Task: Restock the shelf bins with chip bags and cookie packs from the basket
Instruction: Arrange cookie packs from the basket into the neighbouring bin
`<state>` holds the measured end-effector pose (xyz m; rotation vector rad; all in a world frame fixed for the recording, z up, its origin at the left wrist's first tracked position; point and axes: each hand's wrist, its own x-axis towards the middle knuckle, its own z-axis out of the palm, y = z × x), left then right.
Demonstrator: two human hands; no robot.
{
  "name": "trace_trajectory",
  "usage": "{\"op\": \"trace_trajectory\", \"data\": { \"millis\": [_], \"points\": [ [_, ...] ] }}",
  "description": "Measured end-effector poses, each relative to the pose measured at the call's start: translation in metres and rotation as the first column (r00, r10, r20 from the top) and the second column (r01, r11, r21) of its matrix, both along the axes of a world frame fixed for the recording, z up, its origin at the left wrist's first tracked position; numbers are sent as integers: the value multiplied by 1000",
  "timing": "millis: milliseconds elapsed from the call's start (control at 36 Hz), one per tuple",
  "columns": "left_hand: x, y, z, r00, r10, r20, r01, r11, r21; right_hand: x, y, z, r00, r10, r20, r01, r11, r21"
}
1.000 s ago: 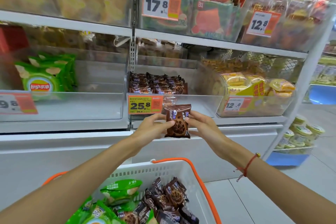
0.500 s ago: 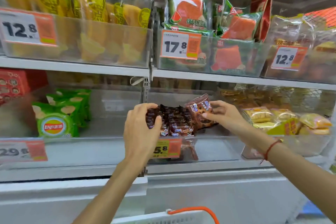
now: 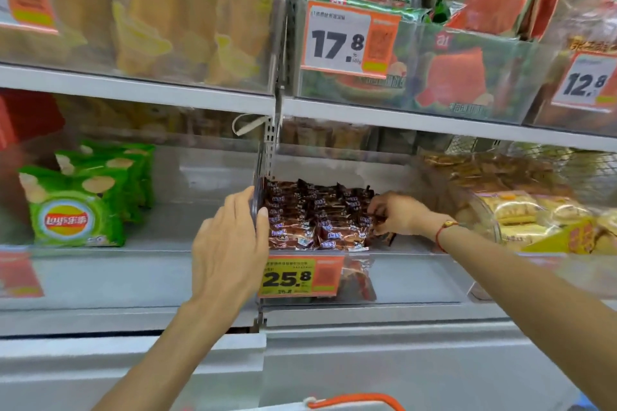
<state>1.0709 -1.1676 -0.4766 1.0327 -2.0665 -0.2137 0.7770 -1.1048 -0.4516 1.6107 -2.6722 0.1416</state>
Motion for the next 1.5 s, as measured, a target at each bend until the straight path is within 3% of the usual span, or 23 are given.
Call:
{"op": "trace_trajectory", "data": {
  "millis": [222,500,889,1028,1111,1194,1306,1389,1500],
  "points": [
    [-4,-3,-3,1000,13,-9,-13,1000,11,-14,0,6,972,110,-209,-114,993,-6],
    [-3,-3,-2,1000,17,-1,-17,1000,16,-13,-10,-6,975,177,-135,-179,984,0],
    [0,-5,0,999,-33,-14,34,996,86,0,8,0,988,124,-92,-132,987,-91],
    [5,-2,5,978,-113,-173,134,984,114,22,37,19,981,133,-142,-157,972,-173],
    [10,10,13,958,-146,-248,152,988,3,44,63,27,986,132,-98,-156,943,-293],
    [16,25,18,956,-236,-177,208,964,-163,70,92,27,984,165,-70,-179,908,-378],
    [24,52,13,939,-343,-40,325,918,-227,101,128,11,977,211,-16,-200,894,-400],
    [29,74,-1,918,-391,63,395,904,-163,124,150,-13,976,217,28,-186,889,-418],
    [34,95,-31,856,-457,241,458,887,55,150,169,-54,951,248,185,-163,909,-383]
  ]
}}
